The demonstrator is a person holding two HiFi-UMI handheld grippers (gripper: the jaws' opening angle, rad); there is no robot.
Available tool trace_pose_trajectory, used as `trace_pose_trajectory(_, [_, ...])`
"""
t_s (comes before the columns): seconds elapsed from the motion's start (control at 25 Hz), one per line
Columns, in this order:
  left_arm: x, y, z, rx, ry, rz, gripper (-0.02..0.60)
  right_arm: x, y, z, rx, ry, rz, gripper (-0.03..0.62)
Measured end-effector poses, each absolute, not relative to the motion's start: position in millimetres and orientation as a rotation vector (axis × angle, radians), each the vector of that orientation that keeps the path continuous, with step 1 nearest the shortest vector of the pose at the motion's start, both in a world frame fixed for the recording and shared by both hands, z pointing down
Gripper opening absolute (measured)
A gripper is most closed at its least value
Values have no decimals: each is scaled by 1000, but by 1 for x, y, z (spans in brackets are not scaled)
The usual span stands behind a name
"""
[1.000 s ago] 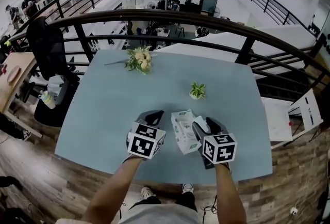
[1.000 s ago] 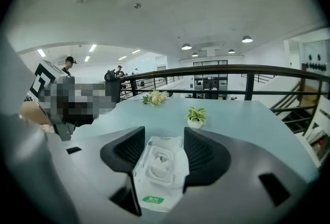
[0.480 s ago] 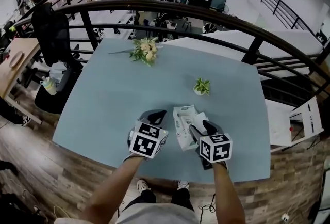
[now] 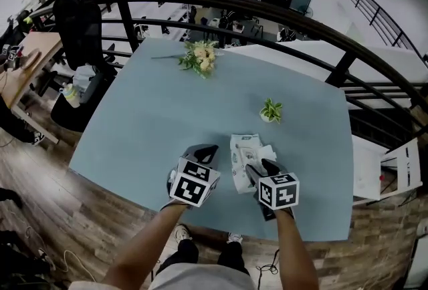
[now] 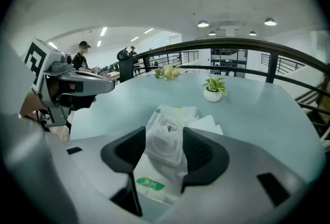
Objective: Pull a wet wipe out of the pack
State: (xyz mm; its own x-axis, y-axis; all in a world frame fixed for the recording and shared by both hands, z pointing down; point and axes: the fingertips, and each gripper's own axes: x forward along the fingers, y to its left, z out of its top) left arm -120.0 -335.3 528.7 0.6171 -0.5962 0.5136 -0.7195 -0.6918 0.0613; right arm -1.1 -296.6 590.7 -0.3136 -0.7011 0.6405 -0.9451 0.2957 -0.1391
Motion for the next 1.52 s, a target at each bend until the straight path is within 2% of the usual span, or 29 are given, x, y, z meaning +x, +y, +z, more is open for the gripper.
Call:
trace_pose_trajectory(0.88, [-122, -329, 531, 2541, -1114, 698, -6, -10, -301, 595, 1368, -2214, 827, 135])
trace_pose_trajectory(1.04, [-123, -329, 531, 2544, -1115, 711, -6, -12, -301, 595, 1360, -2219, 830, 107])
trace_pose_trajectory(1.12, [-123, -329, 530, 2543, -1113, 724, -6, -9, -301, 595, 1369, -2205, 820, 55])
trace_pose_trajectory(1.52, [-116, -325, 533, 2547, -1089, 761, -6, -8, -301, 597, 1359, -2191, 820, 17])
